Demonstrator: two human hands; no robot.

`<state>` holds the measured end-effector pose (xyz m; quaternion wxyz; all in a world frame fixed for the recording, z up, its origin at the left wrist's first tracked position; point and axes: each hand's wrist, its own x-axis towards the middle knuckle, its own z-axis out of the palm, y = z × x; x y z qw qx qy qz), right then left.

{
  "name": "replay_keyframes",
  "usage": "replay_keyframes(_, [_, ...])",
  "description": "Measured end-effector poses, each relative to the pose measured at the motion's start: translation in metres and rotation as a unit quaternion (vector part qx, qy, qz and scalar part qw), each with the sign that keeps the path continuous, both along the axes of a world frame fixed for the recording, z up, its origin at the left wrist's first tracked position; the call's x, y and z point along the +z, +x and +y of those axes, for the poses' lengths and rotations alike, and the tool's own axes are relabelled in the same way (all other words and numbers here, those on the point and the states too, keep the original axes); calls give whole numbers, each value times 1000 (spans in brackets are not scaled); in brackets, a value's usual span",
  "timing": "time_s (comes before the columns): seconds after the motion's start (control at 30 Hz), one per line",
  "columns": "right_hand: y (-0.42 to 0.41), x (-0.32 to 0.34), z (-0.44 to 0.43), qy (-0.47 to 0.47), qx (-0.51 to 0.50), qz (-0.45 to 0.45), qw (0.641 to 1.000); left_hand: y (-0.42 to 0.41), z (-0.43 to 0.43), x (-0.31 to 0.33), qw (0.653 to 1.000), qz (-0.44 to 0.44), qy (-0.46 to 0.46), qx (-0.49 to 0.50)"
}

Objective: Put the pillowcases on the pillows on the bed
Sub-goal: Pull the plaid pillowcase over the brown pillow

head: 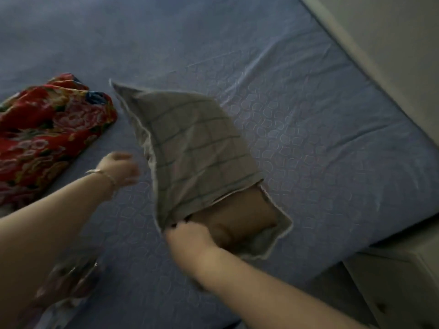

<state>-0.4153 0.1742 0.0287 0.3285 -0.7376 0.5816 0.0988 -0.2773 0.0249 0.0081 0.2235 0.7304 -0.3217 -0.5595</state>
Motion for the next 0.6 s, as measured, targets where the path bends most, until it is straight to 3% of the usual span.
replay_keyframes(0.07, [2, -31, 5, 163, 13, -108, 981, 24, 21, -22, 988, -84, 98, -85])
replay_keyframes(0.1, [-7, -40, 5, 176, -17, -121, 977, 29, 32, -36, 975, -138, 104, -138])
replay_keyframes(0.17, [-36, -66, 2, 110, -138, -95, 980, 26, 55, -59, 944, -226, 56, -234])
replay_keyframes(0.27, [-84, -98, -2, 1, -262, 0, 965, -4, 92, -84, 881, -271, -31, -386])
replay_keyframes(0.37, [-119, -119, -8, 0, -227, 116, 967, -47, 117, -103, 767, -332, -112, -538])
replay_keyframes(0.43, [-128, -130, -11, 34, -186, 159, 969, -71, 124, -112, 723, -378, -99, -570])
replay_keyframes(0.47, [-128, -134, -13, 29, -170, 167, 971, -78, 123, -116, 728, -400, -74, -553])
replay_keyframes(0.53, [-124, -138, -24, -23, -151, 172, 973, -84, 116, -118, 778, -400, -48, -483])
replay_keyframes(0.6, [-119, -138, -38, -72, -118, 180, 974, -81, 115, -123, 809, -331, -142, -465])
